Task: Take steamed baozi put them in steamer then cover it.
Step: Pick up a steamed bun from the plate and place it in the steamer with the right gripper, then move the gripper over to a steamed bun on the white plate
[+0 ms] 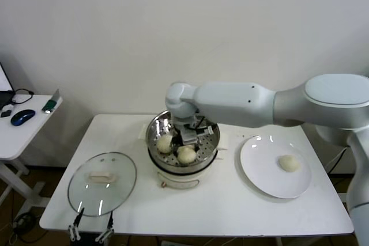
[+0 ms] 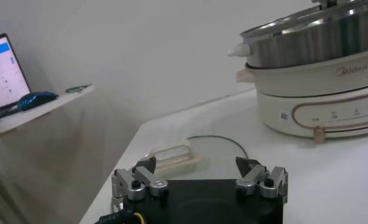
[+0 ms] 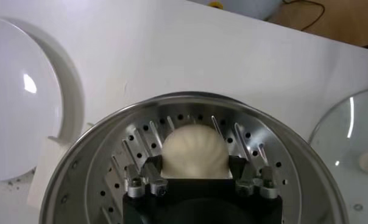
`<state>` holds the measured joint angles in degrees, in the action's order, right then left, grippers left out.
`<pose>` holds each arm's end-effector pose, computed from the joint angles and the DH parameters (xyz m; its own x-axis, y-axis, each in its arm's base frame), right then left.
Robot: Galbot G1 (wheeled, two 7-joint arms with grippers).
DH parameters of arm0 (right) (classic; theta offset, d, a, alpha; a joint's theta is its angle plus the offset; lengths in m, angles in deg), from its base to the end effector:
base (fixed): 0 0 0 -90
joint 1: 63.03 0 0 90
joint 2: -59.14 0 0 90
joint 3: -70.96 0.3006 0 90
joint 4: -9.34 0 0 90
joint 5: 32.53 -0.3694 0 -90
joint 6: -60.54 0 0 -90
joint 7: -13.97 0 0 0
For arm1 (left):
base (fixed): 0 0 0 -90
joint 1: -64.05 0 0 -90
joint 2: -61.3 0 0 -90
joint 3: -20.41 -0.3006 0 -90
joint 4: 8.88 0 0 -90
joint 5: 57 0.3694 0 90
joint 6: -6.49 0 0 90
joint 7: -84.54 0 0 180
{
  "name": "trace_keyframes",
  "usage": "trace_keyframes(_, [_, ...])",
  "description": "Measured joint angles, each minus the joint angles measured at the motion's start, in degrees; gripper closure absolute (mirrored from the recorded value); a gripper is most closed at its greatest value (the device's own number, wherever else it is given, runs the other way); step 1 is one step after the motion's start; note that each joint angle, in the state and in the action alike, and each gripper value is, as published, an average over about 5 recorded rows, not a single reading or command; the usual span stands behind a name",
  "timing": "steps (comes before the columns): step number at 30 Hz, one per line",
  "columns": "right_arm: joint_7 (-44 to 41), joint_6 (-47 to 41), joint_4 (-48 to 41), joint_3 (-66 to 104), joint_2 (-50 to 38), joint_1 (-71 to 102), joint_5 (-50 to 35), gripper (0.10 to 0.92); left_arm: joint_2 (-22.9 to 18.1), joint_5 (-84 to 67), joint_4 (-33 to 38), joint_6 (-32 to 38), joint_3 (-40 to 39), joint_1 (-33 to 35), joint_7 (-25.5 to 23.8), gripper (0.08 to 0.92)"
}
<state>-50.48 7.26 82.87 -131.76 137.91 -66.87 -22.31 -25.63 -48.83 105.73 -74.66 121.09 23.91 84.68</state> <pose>0.4693 0.2416 -0.1056 -0.0690 0.0313 0.9971 0.1875 -0.9813 0.0438 0.1033 0.0700 -0.3446 -0.9567 -0.1059 0.2710 -0.0201 0.9532 0.3017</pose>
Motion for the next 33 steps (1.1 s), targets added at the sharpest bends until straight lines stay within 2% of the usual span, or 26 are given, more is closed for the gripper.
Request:
trace_keyframes(6, [0.1, -0.1, -0.6, 0.4, 0.2, 0.6, 0.6, 0.212, 0.0, 0.0, -0.4, -0.1, 0.1, -0.4, 0.0, 0.177])
trace_keyframes(16, [0.4, -0.6, -1.2, 2.9, -1.4, -0.6, 0.4, 0.202, 0.1, 0.3, -1.0, 0.0, -0.2, -0.9, -0.1, 0.177])
trace_keyframes(21, [1.0, -2.3, -1.9, 2.7, -4.5, -3.6, -2.8, 0.203, 0.2, 0.5, -1.0, 0.3, -0.4, -0.9, -0.1, 0.177])
trace_keyframes(26, [4.0, -8.0, -1.9, -0.4, -9.8, -7.6, -9.1, 0.203, 0.4, 0.5, -1.1, 0.7, -0.7, -0.7, -0.1, 0.177])
trace_keyframes(33, [6.9, -21.9, -1.6, -3.4, -18.9, -9.8, -19.8, 0.203, 0.6, 0.7, -0.9, 1.3, -1.4, -0.6, -0.5, 0.177])
